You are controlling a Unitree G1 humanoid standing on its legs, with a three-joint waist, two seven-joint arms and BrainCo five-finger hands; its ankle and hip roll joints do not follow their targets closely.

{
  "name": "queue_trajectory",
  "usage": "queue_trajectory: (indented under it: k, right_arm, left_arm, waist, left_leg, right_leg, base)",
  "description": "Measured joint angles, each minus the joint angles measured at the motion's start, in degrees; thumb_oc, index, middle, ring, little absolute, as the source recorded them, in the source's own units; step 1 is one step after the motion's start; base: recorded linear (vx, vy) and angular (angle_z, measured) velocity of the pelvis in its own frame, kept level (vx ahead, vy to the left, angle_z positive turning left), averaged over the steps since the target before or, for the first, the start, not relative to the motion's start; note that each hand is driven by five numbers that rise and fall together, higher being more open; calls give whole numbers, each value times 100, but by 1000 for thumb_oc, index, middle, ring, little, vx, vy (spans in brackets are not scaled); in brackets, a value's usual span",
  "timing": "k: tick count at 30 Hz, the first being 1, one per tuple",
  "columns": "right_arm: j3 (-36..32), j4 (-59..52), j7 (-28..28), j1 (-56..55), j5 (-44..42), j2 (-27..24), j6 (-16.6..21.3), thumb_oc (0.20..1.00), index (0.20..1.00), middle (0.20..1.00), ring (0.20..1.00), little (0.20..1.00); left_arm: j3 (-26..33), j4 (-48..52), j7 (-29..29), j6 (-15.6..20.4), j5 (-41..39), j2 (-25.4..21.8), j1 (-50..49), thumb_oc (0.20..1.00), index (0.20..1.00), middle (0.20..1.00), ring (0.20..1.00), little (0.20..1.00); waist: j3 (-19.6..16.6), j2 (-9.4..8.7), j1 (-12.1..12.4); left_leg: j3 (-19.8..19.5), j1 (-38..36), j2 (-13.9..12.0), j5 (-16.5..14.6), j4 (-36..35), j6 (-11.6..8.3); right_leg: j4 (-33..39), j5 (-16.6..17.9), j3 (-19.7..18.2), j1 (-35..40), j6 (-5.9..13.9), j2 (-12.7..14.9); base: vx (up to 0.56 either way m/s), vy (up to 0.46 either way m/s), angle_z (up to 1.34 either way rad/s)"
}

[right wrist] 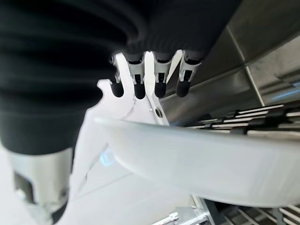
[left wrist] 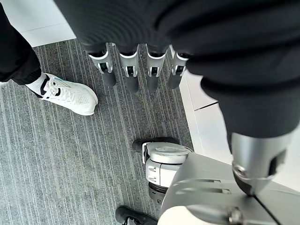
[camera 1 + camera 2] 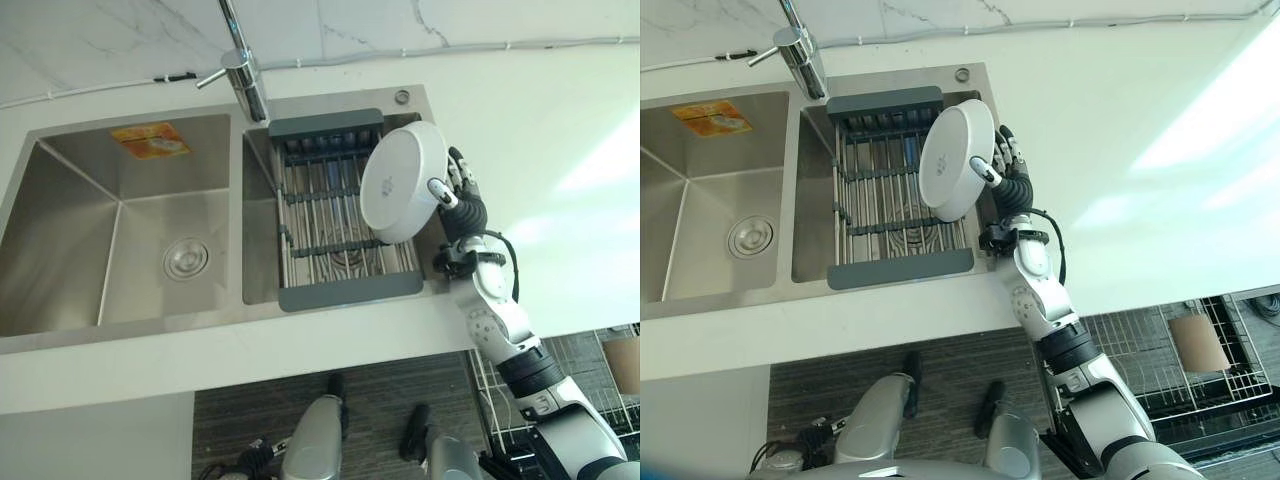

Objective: Place the dishes in the dishwasher.

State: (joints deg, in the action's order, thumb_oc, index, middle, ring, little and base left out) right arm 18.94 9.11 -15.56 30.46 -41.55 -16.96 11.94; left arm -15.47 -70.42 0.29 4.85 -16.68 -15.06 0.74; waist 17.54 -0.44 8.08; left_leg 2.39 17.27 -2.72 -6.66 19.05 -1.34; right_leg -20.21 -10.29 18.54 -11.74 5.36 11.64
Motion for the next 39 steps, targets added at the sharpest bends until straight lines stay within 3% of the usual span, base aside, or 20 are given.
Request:
queue_trajectory:
  k: [32, 33, 34, 36, 39]
  right_arm:
    - [177, 328, 206, 389, -181, 2, -192, 1000, 1000, 1000, 1000, 1000]
    - [177, 354, 180, 419, -179, 1, -216, 834, 834, 834, 834, 834]
    - [176, 382, 165, 444, -179, -2, -248, 416, 416, 416, 416, 416]
    - [176, 571, 148, 592, -155, -6, -320, 288, 288, 288, 288, 288]
    - [157, 751, 69, 734, -153, -15, -388, 200, 200, 200, 200, 200]
  left_arm:
    - [-8, 53, 54, 4, -41, 16, 9, 1000, 1000, 1000, 1000, 1000]
    - [-8, 54, 53, 4, -56, 16, 9, 1000, 1000, 1000, 1000, 1000]
    - [-8, 53, 53, 4, -57, 16, 10, 1000, 1000, 1000, 1000, 1000]
    - [-8, 55, 52, 6, -67, 16, 12, 1000, 1000, 1000, 1000, 1000]
    - [-9, 53, 53, 5, -68, 17, 10, 1000, 1000, 1000, 1000, 1000]
  waist:
    - [121, 36, 25]
    - [121, 37, 22]
    - [121, 37, 22]
    - [121, 37, 22]
    - [121, 37, 26]
  left_leg:
    - [-119, 112, 25, 5, 18, 4]
    - [-121, 118, 25, 5, 20, 5]
    - [-124, 119, 25, 6, 22, 5]
    - [-129, 128, 23, 7, 23, 5]
    - [-148, 149, 23, 11, 18, 0]
  right_leg:
    - [10, -2, 123, -16, 0, 12]
    - [10, -2, 125, -19, 0, 12]
    - [10, -2, 128, -19, 0, 13]
    - [10, -3, 135, -23, 1, 12]
    - [9, -4, 153, -30, 2, 12]
  base:
    - [-1, 1, 1]
    - [0, 0, 0]
    - [-33, 3, 1]
    - [0, 0, 0]
    - [-6, -1, 2]
